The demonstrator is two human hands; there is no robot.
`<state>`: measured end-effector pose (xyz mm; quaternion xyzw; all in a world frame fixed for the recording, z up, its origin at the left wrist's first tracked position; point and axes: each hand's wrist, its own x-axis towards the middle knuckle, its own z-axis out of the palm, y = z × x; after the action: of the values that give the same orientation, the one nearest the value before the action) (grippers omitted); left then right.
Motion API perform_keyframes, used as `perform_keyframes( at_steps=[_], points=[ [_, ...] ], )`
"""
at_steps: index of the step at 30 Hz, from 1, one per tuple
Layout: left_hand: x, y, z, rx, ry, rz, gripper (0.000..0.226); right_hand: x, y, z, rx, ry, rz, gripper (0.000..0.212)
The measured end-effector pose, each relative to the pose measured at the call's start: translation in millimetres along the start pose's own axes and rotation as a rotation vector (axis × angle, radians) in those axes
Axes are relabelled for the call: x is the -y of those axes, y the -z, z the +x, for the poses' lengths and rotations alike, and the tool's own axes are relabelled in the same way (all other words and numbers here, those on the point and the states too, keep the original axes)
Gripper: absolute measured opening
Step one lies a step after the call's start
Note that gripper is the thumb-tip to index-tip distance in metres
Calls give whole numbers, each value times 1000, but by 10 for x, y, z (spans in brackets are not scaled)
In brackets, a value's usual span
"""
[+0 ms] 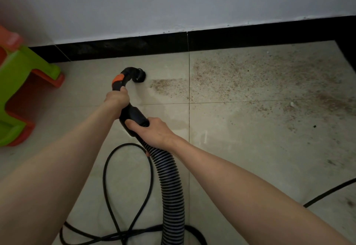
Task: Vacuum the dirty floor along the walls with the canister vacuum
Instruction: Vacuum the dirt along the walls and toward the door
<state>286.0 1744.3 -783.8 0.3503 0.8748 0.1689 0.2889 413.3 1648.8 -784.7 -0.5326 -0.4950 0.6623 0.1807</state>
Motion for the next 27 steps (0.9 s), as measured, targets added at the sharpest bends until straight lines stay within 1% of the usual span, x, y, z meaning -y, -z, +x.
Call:
perform_keyframes(
  at_steps=[8,14,23,27],
  points=[
    [109,-106,-124,38,-33,-52,56,-128,-44,-273,-65,-1,-1,50],
    [83,-125,-230,107,-46,-113,56,-158,-17,-389,-102,9,23,46],
    [-97,-345,-508,150,-83,-107,58,-279,164,-550,-187,-26,88,48],
    [-154,-491,-608,135,-118,-42,56,-368,227,-620,-204,-43,93,48]
  ],
)
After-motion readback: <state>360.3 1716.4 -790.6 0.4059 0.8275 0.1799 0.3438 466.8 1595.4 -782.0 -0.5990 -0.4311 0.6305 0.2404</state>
